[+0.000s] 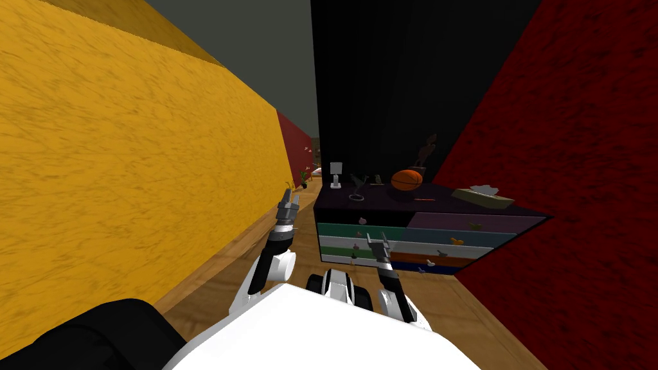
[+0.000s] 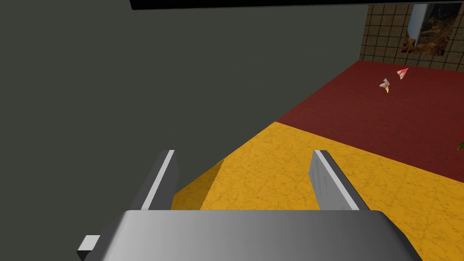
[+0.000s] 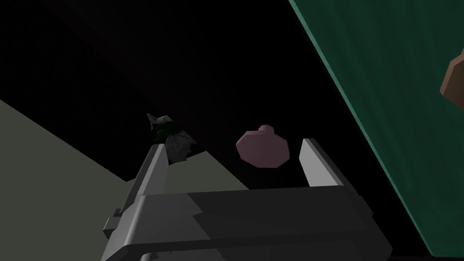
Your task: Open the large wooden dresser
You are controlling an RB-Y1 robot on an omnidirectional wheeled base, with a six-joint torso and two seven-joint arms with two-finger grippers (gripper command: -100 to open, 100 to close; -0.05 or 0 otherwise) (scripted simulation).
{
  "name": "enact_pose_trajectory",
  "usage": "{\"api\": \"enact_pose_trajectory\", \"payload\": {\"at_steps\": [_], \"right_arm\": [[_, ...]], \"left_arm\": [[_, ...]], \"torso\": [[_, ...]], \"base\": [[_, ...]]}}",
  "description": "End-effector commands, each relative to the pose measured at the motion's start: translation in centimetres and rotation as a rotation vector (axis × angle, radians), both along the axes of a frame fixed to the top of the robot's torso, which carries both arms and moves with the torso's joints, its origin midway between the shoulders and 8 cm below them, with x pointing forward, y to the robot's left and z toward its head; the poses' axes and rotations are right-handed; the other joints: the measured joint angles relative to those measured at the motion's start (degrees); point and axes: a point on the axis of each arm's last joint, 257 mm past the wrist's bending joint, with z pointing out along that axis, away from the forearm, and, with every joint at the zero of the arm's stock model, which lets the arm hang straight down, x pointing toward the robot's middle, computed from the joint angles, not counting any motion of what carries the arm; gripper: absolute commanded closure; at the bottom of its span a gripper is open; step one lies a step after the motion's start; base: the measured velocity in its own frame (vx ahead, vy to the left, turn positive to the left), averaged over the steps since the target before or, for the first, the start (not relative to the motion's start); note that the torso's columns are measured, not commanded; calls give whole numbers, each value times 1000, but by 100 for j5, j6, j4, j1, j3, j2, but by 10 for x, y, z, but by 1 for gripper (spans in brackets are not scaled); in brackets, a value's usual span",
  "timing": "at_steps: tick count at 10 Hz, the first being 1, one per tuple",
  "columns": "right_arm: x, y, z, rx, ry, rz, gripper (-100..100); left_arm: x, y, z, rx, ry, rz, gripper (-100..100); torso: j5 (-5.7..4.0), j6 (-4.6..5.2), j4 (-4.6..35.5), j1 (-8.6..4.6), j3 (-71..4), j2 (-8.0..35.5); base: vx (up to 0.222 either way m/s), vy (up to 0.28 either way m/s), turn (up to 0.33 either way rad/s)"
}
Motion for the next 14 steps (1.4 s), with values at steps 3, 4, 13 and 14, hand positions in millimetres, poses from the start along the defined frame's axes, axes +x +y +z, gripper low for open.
{"api": "enact_pose_trajectory", "payload": {"at_steps": [3, 4, 13, 14], "right_arm": [[1, 12, -4, -133, -6, -25, -100], [1, 12, -4, -156, -8, -34, -100], [1, 25, -5, -393, -31, -99, -100], [1, 27, -5, -420, -35, -107, -100]], "left_arm": [[0, 0, 0, 0, 0, 0, 0], [0, 0, 0, 0, 0, 0, 0], [0, 0, 0, 0, 0, 0, 0], [0, 0, 0, 0, 0, 0, 0]], "torso": [[0, 1, 0, -4, 1, 2], [-1, 0, 0, -2, 1, 1], [-1, 0, 1, -3, 1, 2], [0, 0, 0, -1, 1, 1]], "base": [[30, 26, 11], [24, 21, 7], [17, 14, 6], [9, 10, 5]]}}
